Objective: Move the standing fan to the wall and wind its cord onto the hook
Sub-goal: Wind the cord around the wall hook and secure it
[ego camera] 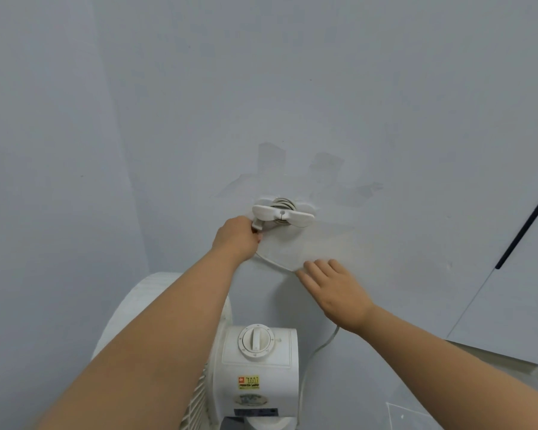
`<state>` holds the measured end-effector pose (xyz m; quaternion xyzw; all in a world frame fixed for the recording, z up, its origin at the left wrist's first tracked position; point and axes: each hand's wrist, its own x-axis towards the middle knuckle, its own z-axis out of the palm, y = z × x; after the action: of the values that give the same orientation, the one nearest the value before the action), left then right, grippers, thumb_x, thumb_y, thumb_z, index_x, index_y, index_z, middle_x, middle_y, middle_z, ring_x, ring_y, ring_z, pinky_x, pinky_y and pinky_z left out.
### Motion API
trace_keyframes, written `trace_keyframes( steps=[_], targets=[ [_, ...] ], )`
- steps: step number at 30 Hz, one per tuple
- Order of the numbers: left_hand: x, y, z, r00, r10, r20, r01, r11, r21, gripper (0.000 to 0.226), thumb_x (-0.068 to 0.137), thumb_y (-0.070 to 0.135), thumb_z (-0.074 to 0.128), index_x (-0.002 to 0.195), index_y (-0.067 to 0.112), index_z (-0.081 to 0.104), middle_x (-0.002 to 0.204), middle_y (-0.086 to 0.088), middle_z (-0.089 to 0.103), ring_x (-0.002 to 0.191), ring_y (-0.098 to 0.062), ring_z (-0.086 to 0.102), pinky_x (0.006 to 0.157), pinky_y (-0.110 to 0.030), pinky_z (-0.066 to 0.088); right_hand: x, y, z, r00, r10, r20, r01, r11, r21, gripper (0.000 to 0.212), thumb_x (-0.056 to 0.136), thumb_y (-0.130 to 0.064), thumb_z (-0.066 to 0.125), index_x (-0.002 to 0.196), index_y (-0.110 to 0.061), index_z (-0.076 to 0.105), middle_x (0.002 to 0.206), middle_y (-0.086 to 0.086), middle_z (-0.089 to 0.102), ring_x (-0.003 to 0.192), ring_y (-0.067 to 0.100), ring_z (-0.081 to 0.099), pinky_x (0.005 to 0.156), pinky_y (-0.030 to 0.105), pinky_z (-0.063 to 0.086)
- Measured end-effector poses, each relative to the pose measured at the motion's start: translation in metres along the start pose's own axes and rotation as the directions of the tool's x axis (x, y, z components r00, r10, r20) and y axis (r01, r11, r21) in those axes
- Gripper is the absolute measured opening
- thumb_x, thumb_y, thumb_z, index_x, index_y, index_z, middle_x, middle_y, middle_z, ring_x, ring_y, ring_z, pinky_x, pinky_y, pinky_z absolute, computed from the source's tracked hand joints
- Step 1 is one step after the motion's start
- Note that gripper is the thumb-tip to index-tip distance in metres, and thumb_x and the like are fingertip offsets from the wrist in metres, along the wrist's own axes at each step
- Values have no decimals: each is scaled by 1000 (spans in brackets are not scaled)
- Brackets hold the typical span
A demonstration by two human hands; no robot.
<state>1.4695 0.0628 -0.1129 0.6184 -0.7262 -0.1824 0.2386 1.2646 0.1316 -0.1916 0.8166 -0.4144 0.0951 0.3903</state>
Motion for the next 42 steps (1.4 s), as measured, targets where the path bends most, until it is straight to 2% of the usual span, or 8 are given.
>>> trace_keyframes(
  steps=[4,8,14,19,27,32,36,42],
  targets=[
    [2,-4,-2,1000,7,-16,-8,998,-68,14,87,16,55,79,11,65,93,-12,70,92,-29,62,74,-30,43,32,4,-23,947,212,-241,-163,965,206,43,67,0,49,110,-8,50,102,10,57,86,29,49,75,35,35],
    [1,-10,-9,999,-23,42,37,932,-359,25,84,-2,55,64,13,59,71,-4,64,81,-19,58,70,-23,42,71,12,-50,855,383,-348,-256,898,358,46,66,2,53,111,-7,51,109,9,50,95,25,43,84,33,33],
    [-6,-8,-16,983,-62,174,150,819,-553,15,90,0,51,89,7,65,67,-3,51,63,-9,45,60,-19,37,90,15,-58,894,412,-177,-317,860,401,49,64,-1,50,111,-7,62,107,12,58,96,22,39,83,35,38],
    [-7,-8,-18,979,-108,172,194,746,-637,24,86,-4,52,79,17,62,75,1,58,77,-11,56,64,-21,42,95,7,-57,978,150,-143,-115,967,225,58,62,-5,31,108,-15,65,119,16,57,104,28,40,85,37,35],
    [-6,-14,-21,967,-181,180,252,577,-777,28,87,-5,49,78,21,55,75,0,64,73,-7,63,60,-23,39,118,15,-56,999,52,-15,-51,994,93,52,60,-3,63,109,-22,64,115,14,60,97,31,56,77,37,45],
    [-8,-15,-25,957,-184,223,289,568,-771,28,88,-6,50,80,21,58,76,-2,65,73,-8,61,62,-22,40,125,16,-58,997,52,62,-56,996,62,45,62,-10,73,105,-21,63,94,7,60,85,28,55,69,34,43],
    [-10,-16,-28,942,-200,268,334,560,-758,26,88,-6,52,79,18,58,76,-1,65,72,-8,60,61,-21,40,141,19,-67,981,78,178,-106,982,154,43,84,-28,65,124,-15,53,110,8,54,104,29,46,81,34,33],
    [-13,-16,-28,931,-190,311,360,611,-705,26,89,-5,51,77,17,56,65,4,65,67,-6,57,60,-21,38,150,19,-72,969,106,223,-158,960,232,26,85,-29,62,105,-12,61,105,6,54,102,25,42,73,26,16]
  ],
)
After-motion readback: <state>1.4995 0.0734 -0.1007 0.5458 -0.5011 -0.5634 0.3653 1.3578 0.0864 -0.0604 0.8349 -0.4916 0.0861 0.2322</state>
